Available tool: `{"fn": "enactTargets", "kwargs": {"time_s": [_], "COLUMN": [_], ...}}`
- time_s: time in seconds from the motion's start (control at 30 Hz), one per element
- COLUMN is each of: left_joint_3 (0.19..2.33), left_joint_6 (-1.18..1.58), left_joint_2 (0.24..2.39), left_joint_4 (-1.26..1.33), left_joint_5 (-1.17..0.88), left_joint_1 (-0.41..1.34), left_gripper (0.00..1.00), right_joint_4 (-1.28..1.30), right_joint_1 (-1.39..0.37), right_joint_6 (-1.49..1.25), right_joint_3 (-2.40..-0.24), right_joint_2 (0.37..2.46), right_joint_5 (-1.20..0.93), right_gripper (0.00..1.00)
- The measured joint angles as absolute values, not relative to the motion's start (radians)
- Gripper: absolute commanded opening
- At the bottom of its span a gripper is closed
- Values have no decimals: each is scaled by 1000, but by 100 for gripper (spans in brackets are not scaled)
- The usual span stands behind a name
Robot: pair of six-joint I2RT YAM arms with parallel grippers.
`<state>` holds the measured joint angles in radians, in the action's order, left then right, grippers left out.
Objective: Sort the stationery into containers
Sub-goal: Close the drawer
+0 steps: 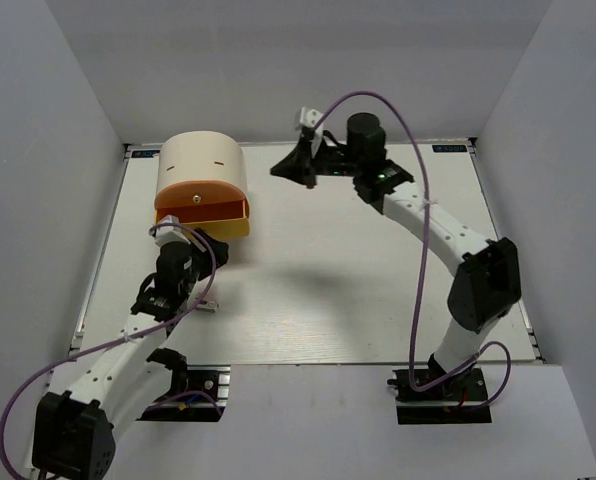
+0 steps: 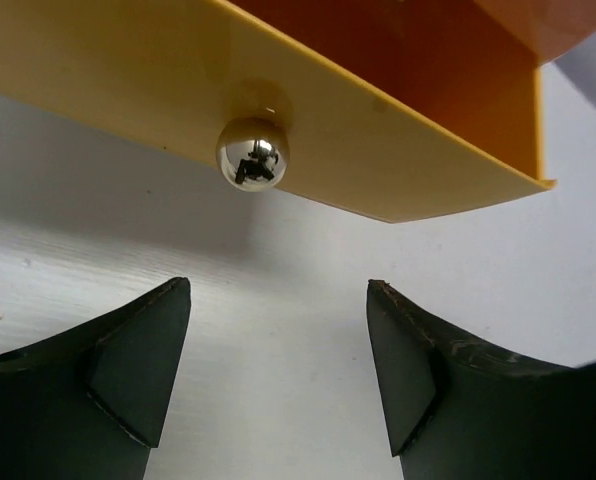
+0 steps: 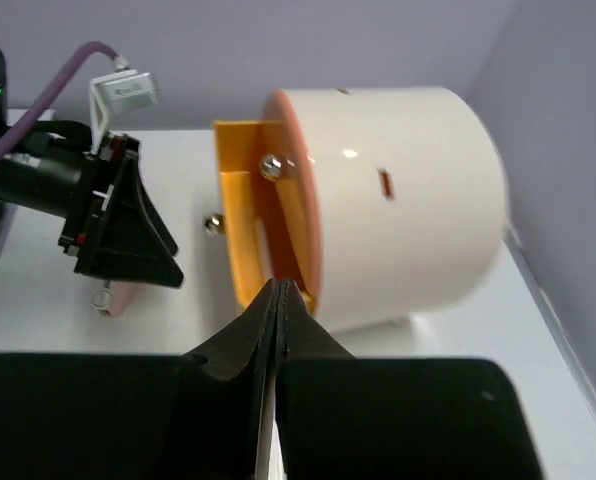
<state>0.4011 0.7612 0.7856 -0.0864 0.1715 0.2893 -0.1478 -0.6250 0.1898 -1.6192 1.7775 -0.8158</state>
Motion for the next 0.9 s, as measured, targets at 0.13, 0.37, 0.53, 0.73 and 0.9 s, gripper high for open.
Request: {"fn": "enactTargets", "kwargs": {"time_s": [0.13, 0.37, 0.53, 0.73, 0.9], "left_joint_3": [407, 425, 427, 445, 463], "left_joint_6": [688, 625, 613, 600, 586], "left_joint_2": [862, 900, 912, 974, 1021], "left_joint_4": [-30, 47, 96, 128, 154], "left_joint_5": [173, 180, 202, 229, 248], "left_joint_1": [289, 289, 289, 289, 289], "left_gripper": [70, 67, 68, 68, 68], "right_joint_4": [-137, -86, -63, -63, -61], "right_joint_1": [-523, -413, -374, -339, -317], "right_joint_6": [179, 194, 203, 210, 212], "right_joint_3": [-1457, -1235, -1150, -1116, -1086], "right_joint_2": [1671, 1625, 1586, 1538, 1525], "right_joint_5": [-799, -780, -776, -777, -782], "right_gripper": [0, 1, 1, 2, 2]}}
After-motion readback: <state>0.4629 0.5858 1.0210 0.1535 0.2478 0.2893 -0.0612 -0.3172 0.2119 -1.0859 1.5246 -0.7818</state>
